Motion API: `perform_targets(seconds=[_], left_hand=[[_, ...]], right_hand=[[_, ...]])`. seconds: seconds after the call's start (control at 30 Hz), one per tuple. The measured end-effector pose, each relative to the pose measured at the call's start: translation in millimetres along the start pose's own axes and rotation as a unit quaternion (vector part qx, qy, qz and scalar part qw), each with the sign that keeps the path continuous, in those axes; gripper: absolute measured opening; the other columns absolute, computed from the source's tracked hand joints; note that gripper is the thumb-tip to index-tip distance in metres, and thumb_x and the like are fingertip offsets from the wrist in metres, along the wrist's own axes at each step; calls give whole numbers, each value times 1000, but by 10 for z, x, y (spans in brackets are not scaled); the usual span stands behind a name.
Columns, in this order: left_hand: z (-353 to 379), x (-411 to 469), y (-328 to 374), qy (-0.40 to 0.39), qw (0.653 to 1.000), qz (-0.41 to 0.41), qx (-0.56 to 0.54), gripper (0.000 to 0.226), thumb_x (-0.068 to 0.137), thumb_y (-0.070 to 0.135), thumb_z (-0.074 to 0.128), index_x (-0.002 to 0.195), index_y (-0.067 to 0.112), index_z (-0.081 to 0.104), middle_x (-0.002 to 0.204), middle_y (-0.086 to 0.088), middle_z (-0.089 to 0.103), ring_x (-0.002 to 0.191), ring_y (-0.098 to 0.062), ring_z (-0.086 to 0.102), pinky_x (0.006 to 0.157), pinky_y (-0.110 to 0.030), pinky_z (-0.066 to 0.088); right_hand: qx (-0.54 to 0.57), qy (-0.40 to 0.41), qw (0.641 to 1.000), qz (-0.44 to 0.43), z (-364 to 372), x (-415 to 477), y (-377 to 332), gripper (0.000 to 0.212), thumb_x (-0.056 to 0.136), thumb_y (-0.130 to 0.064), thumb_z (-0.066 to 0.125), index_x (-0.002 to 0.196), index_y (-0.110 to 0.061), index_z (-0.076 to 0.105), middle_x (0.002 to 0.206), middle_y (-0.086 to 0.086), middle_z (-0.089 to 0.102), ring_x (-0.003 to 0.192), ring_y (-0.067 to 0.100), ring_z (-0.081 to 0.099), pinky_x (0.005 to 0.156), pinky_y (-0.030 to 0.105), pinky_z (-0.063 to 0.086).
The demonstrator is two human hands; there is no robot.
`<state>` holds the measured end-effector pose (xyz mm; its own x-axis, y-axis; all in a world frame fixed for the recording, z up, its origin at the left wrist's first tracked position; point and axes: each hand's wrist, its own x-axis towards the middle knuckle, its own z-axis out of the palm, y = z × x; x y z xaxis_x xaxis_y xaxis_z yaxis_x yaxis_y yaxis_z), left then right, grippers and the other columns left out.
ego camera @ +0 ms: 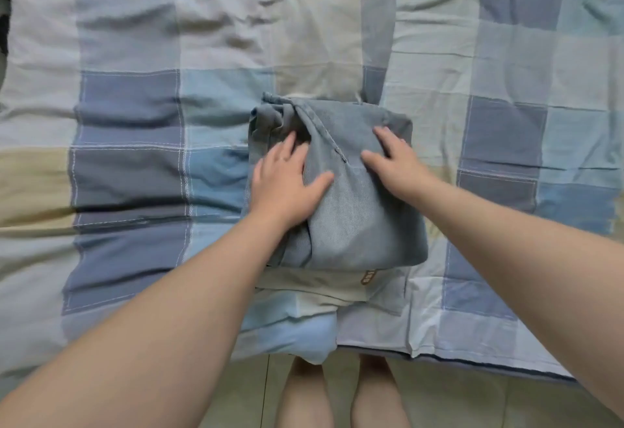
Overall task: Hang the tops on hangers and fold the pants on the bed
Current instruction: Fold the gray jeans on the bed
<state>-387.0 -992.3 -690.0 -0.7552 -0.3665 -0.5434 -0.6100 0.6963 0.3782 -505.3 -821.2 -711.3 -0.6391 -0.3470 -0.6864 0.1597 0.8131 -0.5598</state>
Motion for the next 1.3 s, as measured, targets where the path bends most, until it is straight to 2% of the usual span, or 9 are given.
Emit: perform_targets(seconds=[0.07,0.13,0.27,0.33,0.47,0.8,0.97,1.07,1.3], left_hand=[[160,-77,-85,12,997,23,77,85,89,73,45,157,28,25,169,5,6,154,-19,7,124,-48,8],[250,-136,-114,74,993,6,90,94,85,79,45,159,29,18,169,4,5,155,-23,5,123,-51,9],[269,-159,-96,139,973,-182,-20,129,61,91,59,159,31,-1,169,-4,5,152,-32,17,119,-53,17],[254,-138,-101,108,964,-231,-83,140,53,91,65,158,32,-6,166,-10,16,146,-34,33,114,-53,28],[137,-69,-203,60,957,-250,-136,145,46,92,66,159,31,-2,158,-12,36,139,-33,44,110,-46,36],[-66,-32,-292,-28,935,-263,-236,112,45,80,81,132,14,57,126,0,66,109,-22,63,91,-30,45],[-67,-284,-304,-102,909,-314,-254,121,49,83,78,138,6,53,135,-9,61,115,-29,61,87,-32,42],[-106,-506,-314,-162,891,-326,-269,122,46,83,79,139,9,55,134,-6,62,110,-29,63,92,-35,47],[-524,-1062,-173,-393,838,-289,-246,120,41,87,74,141,22,56,143,-9,58,127,-34,57,114,-52,38]], right_hand=[[-159,-11,987,-27,98,-55,186,72,97,-61,43,158,-40,12,168,-13,2,155,19,3,122,52,9],[-149,4,988,-30,160,-111,294,79,94,-68,43,158,-42,4,168,-14,-6,155,19,-2,121,54,7],[133,38,987,81,222,-188,413,103,84,-60,69,160,-30,6,166,3,17,151,25,21,124,47,17],[331,30,934,127,252,-237,460,90,84,-45,76,154,-21,26,149,5,49,135,24,50,117,46,35],[378,-26,918,119,206,-265,481,58,80,-40,80,131,-21,59,118,2,73,109,23,70,100,44,53],[352,-88,925,115,29,-393,449,67,64,-47,83,125,-23,65,110,-2,76,102,19,72,95,38,54],[351,-71,919,162,-102,-696,499,68,68,-49,85,124,-15,66,109,7,76,102,27,72,98,45,54],[357,-101,909,192,-195,-946,504,66,65,-53,81,117,-14,69,100,7,78,88,24,75,77,34,60],[450,-170,824,299,-213,-1845,516,37,72,-43,78,95,-15,78,96,8,77,80,26,76,63,35,61]])
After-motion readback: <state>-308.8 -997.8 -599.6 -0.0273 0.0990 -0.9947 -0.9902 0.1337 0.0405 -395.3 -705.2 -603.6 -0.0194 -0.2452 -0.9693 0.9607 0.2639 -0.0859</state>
